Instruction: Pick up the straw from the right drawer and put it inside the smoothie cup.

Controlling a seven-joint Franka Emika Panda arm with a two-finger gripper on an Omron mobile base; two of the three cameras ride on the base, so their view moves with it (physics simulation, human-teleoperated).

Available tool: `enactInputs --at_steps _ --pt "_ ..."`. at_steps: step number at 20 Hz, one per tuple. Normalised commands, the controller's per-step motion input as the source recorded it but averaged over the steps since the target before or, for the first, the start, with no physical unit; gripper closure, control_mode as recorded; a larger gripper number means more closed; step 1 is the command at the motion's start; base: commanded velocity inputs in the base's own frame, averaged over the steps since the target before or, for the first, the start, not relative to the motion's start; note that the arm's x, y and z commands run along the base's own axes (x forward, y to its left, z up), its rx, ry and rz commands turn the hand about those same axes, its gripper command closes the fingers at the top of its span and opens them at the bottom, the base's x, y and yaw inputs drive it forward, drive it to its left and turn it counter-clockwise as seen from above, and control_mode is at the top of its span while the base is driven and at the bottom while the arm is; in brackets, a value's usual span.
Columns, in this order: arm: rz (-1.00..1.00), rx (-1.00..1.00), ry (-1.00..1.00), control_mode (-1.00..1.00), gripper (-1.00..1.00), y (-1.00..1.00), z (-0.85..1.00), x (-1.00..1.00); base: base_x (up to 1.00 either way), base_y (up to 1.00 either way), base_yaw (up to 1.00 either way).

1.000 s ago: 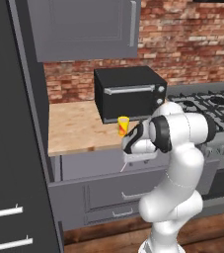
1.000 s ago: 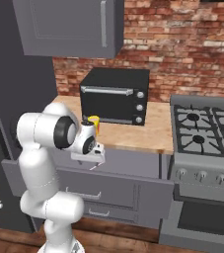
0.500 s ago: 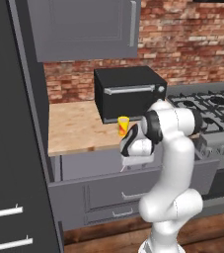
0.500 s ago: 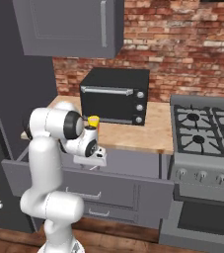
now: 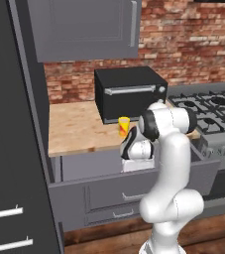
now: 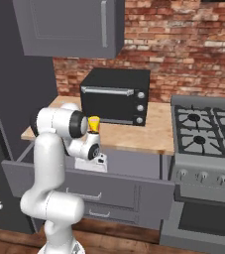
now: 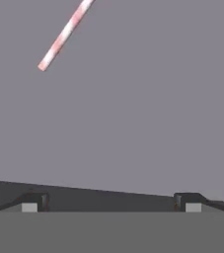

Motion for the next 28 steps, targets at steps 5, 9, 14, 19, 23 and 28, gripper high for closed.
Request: enactInputs --at_steps 5,9,14,19,23,28 --pt "0.0 0.0 0.03 -1.0 -1.0 -0.14 -0.14 -1.0 0.0 0.0 0.0" --pt "0.03 0.0 0.01 -1.0 -1.0 -0.09 0.0 -1.0 0.0 0.0 0.0" --pt "0.1 -0.01 0.0 -1.0 -1.0 0.0 0.25 -1.0 0.0 0.0 0.0" --pt "0.05 0.01 -0.08 -1.0 -1.0 0.0 0.91 -0.46 0.0 0.0 0.0" --pt "0.0 0.03 -0.06 -1.0 -1.0 0.01 0.85 0.15 0.0 0.0 0.0" --pt "-0.03 0.01 -0.02 -1.0 -1.0 0.12 0.2 0.4 0.0 0.0 0.0"
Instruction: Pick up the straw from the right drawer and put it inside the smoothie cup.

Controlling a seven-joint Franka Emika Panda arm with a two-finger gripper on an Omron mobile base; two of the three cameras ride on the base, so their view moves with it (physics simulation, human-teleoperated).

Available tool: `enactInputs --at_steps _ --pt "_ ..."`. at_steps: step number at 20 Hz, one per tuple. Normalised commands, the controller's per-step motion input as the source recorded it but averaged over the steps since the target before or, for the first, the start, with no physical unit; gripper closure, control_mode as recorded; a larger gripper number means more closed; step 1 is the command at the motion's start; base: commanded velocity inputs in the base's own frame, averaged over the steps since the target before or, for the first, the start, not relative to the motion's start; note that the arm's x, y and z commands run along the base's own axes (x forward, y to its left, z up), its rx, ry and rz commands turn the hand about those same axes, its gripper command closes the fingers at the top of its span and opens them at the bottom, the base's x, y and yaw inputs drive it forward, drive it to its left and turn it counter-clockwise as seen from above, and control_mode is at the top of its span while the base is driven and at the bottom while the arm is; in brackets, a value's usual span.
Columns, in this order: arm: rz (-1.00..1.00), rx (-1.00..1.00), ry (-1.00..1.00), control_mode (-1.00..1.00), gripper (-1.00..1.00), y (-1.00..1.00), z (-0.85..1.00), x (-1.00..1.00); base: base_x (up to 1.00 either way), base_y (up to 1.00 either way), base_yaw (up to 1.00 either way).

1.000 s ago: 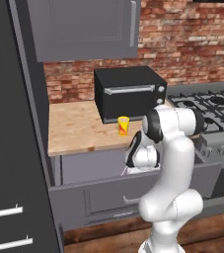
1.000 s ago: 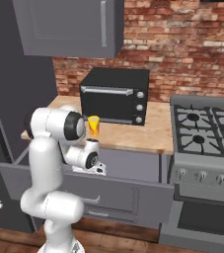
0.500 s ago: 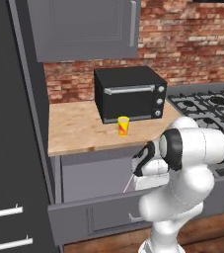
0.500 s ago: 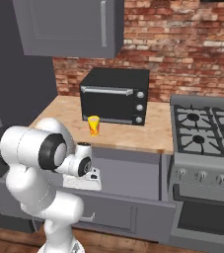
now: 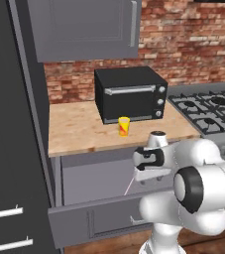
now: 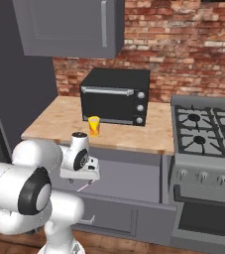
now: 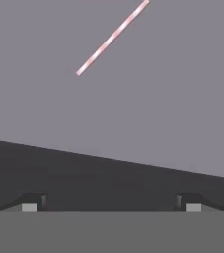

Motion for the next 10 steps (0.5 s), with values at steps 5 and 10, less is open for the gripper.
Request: enactInputs --at_steps 5,10 --pt "-0.04 0.0 0.0 -1.0 -1.0 0.13 0.0 0.47 0.0 0.0 0.0" --pt "-0.09 0.0 0.0 -1.0 -1.0 0.05 -0.05 0.5 0.0 0.0 0.0"
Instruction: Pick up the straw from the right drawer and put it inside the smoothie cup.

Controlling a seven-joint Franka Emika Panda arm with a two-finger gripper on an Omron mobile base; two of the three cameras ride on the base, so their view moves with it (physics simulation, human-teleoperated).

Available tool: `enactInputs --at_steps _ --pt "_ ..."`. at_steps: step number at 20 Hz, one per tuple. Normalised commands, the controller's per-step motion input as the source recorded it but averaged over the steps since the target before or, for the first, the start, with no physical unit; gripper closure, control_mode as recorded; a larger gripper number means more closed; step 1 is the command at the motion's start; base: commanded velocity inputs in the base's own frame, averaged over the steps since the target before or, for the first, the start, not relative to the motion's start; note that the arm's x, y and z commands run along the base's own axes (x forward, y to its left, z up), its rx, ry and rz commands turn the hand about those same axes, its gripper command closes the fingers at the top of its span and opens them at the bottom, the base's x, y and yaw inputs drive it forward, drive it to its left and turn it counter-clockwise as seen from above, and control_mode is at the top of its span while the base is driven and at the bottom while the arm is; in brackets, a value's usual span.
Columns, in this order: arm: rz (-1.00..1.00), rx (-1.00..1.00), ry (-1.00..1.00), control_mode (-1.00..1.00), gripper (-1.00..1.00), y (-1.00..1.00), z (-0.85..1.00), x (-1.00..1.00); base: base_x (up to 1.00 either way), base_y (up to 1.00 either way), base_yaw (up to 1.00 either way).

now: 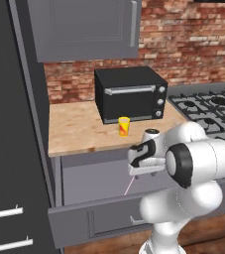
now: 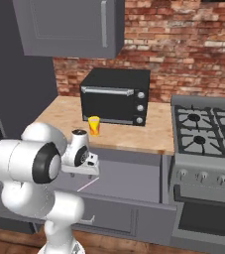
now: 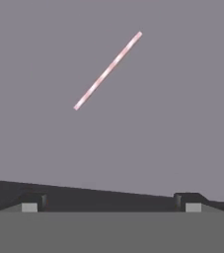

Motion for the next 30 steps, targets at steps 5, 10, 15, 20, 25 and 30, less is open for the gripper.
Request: enactInputs --at_steps 5,10,15,20,25,30 --pt "-0.13 0.0 0.0 -1.0 -1.0 0.01 -0.17 0.31 0.0 0.0 0.0" --pt "-0.11 0.0 0.0 -1.0 -1.0 0.0 -0.34 0.08 0.0 0.0 0.0" --pt "-0.11 0.0 0.0 -1.0 -1.0 0.0 -0.35 0.11 0.0 0.0 0.0" --pt "-0.09 0.0 0.0 -1.0 -1.0 0.01 -0.3 0.13 0.0 0.0 0.0" --pt "-0.05 0.0 0.0 -1.0 -1.0 0.03 -0.21 0.15 0.0 0.0 0.0" --pt "-0.03 0.0 0.0 -1.0 -1.0 0.11 -0.15 0.17 0.0 0.0 0.0"
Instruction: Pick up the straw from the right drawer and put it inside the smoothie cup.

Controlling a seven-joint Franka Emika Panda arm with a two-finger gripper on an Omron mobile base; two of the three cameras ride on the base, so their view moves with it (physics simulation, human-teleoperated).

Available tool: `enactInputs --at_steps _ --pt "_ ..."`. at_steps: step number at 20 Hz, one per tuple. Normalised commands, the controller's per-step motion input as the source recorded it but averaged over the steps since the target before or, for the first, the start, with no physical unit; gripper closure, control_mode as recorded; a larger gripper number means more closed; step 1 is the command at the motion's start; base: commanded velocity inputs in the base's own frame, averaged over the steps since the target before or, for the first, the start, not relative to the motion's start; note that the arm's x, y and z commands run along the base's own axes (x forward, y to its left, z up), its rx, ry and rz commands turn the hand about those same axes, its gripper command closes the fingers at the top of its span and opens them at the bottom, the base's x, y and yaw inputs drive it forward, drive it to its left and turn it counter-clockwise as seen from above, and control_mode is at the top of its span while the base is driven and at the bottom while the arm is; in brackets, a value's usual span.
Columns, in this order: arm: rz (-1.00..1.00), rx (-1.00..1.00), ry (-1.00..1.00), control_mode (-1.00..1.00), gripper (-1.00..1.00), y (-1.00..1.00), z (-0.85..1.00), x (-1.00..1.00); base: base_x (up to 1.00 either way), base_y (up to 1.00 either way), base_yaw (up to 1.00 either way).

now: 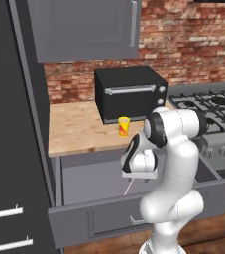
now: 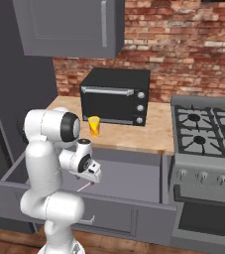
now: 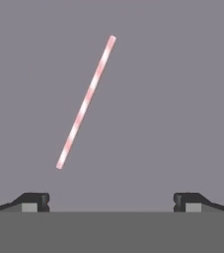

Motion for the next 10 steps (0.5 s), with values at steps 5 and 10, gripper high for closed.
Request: enactInputs --at_steps 5,10 --pt "-0.03 -0.01 0.0 -1.0 -1.0 0.15 -0.17 0.17 0.0 0.0 0.0" --pt "-0.02 -0.01 0.0 -1.0 -1.0 0.08 -0.21 0.18 0.0 0.0 0.0"
